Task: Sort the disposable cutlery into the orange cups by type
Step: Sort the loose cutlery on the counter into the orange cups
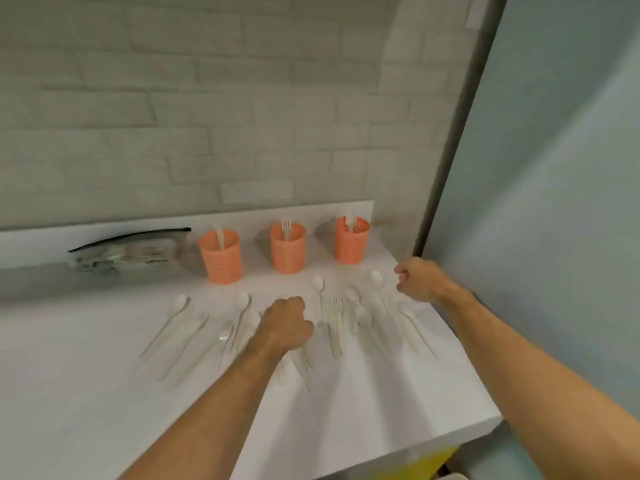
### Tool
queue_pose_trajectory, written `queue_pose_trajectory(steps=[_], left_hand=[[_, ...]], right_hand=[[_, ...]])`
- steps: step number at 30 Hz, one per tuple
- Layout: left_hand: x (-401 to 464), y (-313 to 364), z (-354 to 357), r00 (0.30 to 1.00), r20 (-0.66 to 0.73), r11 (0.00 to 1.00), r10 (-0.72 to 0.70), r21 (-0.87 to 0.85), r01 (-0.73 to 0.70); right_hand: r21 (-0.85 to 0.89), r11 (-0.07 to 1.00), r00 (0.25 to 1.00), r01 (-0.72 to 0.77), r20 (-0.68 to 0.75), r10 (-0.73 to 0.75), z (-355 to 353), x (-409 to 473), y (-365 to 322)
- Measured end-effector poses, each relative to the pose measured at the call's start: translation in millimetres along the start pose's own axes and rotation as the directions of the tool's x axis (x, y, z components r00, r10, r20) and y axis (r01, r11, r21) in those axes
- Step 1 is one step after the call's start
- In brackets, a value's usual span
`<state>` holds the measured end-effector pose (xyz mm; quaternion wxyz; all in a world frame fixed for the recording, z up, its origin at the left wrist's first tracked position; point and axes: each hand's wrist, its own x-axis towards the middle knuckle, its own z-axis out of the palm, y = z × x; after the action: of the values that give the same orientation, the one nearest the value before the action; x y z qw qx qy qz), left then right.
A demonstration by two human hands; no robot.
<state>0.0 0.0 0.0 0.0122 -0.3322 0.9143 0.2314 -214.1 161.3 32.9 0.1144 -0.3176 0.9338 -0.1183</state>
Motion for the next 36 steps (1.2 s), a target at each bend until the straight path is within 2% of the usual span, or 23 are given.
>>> queue_pose_trajectory(steps=[4,6,13,16,19,21,26,33,36], left_hand=[[-4.1,-6.7,36.1,0.994,0.086,0.997,-0.072,0.046,0.068],[-6.8,-2.7,50.9,0.988,0.117,0.993,-0.104,0.074,0.096],[6.6,11.2,72.1,0.994,0.003,0.976,-0.111,0.190,0.109],[17.4,12.6,76.1,0.996,-0.025,0.976,-0.083,0.198,0.087],[27.6,16.7,77.7,0.998,-0.047,0.987,-0.052,0.146,0.059],[33.5,21.7,77.9,0.995,-0.073,0.993,-0.064,0.096,0.071],[50.1,39.9,82.6,0.984,-0.086,0.980,-0.154,-0.142,0.141],[68.7,43.0,90.3,0.985,-0.091,0.972,-0.146,-0.199,0.126],[72.5,47.2,91.7,0.972,-0.106,0.950,-0.212,-0.255,0.180]], right_hand=[[-0.097,0.973,0.967,-0.210,0.128,0.221,34.1,-12.4,36.4],[-0.090,0.961,0.942,-0.261,0.192,0.274,48.6,-15.5,47.5],[0.084,0.958,0.960,-0.273,0.087,0.265,67.1,1.4,48.8],[0.172,0.947,0.960,-0.272,0.121,0.253,69.0,7.3,39.9],[0.248,0.922,0.945,-0.296,0.216,0.245,70.2,8.3,26.5],[0.221,0.926,0.936,-0.307,0.245,0.252,71.8,9.2,18.3],[0.121,0.957,0.945,-0.264,0.229,0.232,80.4,8.9,-0.6],[0.161,0.962,0.961,-0.223,0.201,0.189,82.3,15.6,0.3],[0.158,0.961,0.964,-0.226,0.180,0.197,85.4,17.5,-3.2]])
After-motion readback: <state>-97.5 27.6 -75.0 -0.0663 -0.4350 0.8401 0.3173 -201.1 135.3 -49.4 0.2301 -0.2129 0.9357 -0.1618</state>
